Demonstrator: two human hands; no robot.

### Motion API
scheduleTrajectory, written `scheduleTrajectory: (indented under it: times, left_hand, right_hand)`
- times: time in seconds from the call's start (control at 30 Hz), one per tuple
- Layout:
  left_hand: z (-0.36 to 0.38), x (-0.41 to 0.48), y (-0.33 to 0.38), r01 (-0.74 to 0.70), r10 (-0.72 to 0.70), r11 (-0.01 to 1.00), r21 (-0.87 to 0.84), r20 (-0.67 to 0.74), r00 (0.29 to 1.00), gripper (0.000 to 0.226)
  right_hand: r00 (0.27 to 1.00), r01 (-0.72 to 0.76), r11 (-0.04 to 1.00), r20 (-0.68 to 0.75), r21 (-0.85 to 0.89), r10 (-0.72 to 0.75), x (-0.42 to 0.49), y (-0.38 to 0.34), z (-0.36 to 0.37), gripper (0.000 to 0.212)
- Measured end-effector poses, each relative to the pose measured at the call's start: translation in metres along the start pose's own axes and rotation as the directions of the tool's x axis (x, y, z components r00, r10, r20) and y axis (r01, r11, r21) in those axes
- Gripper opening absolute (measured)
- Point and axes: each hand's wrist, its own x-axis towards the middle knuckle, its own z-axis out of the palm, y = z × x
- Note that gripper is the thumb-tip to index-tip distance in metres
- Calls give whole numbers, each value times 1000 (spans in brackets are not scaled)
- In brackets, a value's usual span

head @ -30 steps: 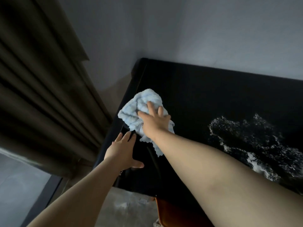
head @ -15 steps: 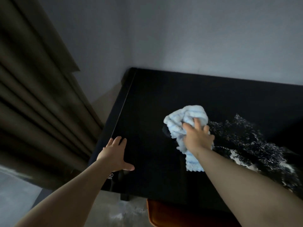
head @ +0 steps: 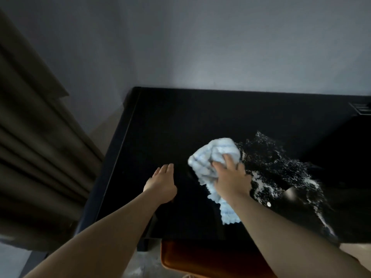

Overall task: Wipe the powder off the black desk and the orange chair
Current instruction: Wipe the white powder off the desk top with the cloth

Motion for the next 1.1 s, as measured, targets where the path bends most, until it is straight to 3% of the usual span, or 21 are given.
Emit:
scheduleTrajectory:
  times: [0.1,0.17,0.3,0.4,0.47,0.57,0.7,0.97,1.1]
  left_hand:
    - [2,4,4,7,-7,1000,28,23,1000,71]
    - [5,7,11,20,-20,1000,-2,4,1000,68]
    - [12,17,25,91,-108,987,-135,-126,986,59]
    - [15,24,30,186,-212,971,-152,-175,961,43]
    - [18,24,33,233,-281,946,-226,-211,936,40]
    - [23,25,41,225,-273,951,-211,-239,932,50]
    - [21,36,55,257,-279,956,-140,-168,946,65]
    - [22,55,77,209,-205,978,19,-135,970,63]
    - [24,65,101,123,-119,992,40,-89,989,61]
  right_hand:
    - [986,-168,985,3,30,168,-2,35,-14,44]
    - [978,-190,979,-71,78,195,-6,40,-20,43]
    - [958,137,976,-272,168,-87,-7,0,-17,47]
    - [960,274,947,-102,166,-260,11,-36,-9,55]
    - [958,280,953,27,118,-285,27,-40,-6,67]
    - [955,282,956,76,80,-288,50,-34,-2,60]
    - [968,228,968,88,101,-237,81,-18,-9,52]
    - [998,-37,996,49,84,32,84,71,-30,43]
    - [990,-141,964,50,227,133,75,100,-42,43]
